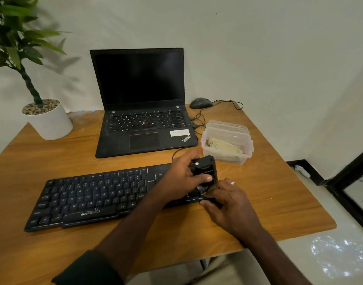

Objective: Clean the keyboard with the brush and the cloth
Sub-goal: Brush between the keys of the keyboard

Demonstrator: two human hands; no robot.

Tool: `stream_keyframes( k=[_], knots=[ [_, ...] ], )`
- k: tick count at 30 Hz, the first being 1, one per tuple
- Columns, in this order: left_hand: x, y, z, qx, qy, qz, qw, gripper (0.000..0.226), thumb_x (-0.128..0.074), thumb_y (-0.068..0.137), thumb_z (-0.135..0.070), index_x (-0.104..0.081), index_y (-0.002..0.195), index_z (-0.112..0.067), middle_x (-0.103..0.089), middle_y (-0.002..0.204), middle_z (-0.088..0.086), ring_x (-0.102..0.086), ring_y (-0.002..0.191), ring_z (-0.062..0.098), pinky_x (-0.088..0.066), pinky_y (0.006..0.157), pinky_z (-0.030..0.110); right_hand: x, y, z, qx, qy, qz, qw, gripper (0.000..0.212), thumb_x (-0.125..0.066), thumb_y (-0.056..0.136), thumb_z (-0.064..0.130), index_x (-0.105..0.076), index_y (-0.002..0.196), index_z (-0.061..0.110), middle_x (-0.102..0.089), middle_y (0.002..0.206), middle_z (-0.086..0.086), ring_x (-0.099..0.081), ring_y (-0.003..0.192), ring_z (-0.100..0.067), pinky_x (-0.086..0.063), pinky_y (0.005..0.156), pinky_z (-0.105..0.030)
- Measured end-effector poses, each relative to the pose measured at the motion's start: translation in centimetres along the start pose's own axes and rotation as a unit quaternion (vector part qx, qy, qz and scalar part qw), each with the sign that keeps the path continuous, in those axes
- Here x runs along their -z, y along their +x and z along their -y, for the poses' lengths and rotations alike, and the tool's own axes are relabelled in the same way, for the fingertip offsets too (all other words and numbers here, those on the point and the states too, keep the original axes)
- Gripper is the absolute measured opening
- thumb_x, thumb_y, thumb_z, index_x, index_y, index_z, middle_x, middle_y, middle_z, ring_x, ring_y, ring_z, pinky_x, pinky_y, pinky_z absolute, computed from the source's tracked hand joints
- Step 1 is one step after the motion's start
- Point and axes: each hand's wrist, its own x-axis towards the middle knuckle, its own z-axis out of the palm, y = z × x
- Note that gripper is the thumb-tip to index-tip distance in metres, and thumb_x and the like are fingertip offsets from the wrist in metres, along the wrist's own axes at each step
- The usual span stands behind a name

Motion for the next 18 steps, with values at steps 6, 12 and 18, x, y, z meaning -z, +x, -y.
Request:
stream_keyframes(
  k=[6, 12, 18],
  knots=[
    [0.9, -0.1, 0.6, -0.005, -0.015, -0.068, 0.998, 0.032, -0.078, 0.082, -0.006, -0.049, 0.096, -0.008, -0.065, 0.1, 0.007, -0.071, 0.093, 0.017, -0.062, 0.068, 0.033, 0.1, 0.0, 0.1, -0.009, 0.003, 0.004, 1.0, 0.018, -0.082, 0.079, 0.029, -0.076, 0.091, 0.017, -0.066, 0.091, 0.006, -0.057, 0.086, -0.013, -0.051, 0.073, -0.031],
    [5.0, -1.9, 0.4, 0.065, -0.028, 0.019, 0.997, 0.03, -0.074, 0.084, -0.004, -0.047, 0.097, -0.007, -0.065, 0.107, 0.011, -0.072, 0.096, 0.016, -0.062, 0.071, 0.033, 0.2, 0.2, 0.3, 0.0, -0.007, 0.008, 1.0, 0.017, -0.085, 0.078, 0.025, -0.076, 0.09, 0.017, -0.066, 0.09, 0.007, -0.057, 0.085, -0.012, -0.051, 0.072, -0.03],
    [0.2, -0.5, 0.3, -0.011, -0.004, 0.0, 1.0, 0.033, -0.079, 0.081, -0.009, -0.049, 0.091, -0.021, -0.066, 0.094, 0.004, -0.071, 0.088, 0.018, -0.062, 0.069, 0.038, 0.2, 0.0, 0.3, -0.004, -0.01, 0.002, 1.0, 0.019, -0.086, 0.077, 0.024, -0.075, 0.091, 0.019, -0.065, 0.091, 0.006, -0.057, 0.085, -0.014, -0.053, 0.069, -0.034]
  ],
)
